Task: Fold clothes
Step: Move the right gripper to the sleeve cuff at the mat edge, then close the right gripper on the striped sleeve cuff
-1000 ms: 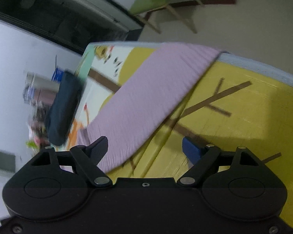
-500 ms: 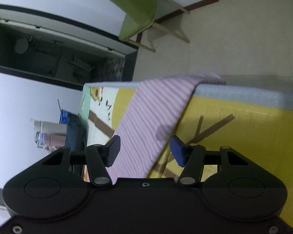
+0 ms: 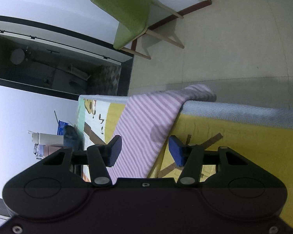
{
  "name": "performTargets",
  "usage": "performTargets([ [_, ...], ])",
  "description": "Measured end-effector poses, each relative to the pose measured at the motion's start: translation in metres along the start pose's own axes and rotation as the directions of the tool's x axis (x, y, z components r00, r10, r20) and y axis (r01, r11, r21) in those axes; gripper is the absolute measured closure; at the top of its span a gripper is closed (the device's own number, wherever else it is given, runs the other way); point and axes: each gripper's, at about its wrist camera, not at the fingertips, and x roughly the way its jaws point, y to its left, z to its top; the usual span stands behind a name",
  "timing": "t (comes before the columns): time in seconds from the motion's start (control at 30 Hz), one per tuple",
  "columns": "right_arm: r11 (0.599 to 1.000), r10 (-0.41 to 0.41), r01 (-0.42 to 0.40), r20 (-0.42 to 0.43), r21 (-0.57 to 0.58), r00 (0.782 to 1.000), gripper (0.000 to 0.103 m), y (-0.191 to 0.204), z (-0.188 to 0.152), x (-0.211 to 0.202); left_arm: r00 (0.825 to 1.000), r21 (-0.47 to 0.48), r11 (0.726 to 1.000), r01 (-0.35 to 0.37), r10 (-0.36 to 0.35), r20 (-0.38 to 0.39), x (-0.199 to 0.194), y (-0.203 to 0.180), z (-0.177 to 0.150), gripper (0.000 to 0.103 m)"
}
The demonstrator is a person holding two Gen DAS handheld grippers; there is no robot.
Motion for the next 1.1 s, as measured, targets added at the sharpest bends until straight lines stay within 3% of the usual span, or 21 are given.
performTargets([
  [0.27, 1.0, 0.006, -0.006, 0.021, 0.018, 1.0, 0.052, -0.001, 0.002, 0.011, 1.0, -0.011, 1.0, -0.001, 0.001, -0.001, 0.0, 0.0, 0.0, 0.02],
  [0.57, 0.995, 0.017, -0.022, 0.059, 0.094, 0.998, 0.078, -0.018, 0.004, 0.02, 1.0, -0.008, 1.0, -0.006, 0.006, -0.003, 0.0, -0.001, -0.001, 0.02],
  [0.77, 0.99, 0.024, -0.037, 0.092, 0.137, 0.995, 0.091, -0.035, 0.005, 0.02, 1.0, -0.003, 1.0, -0.011, 0.011, -0.006, 0.0, -0.002, -0.003, 0.019],
  [1.1, 0.999, 0.004, -0.01, 0.115, 0.053, 0.993, 0.096, -0.025, 0.006, 0.017, 1.0, -0.017, 1.0, -0.003, 0.003, -0.016, -0.001, 0.001, -0.003, 0.019],
])
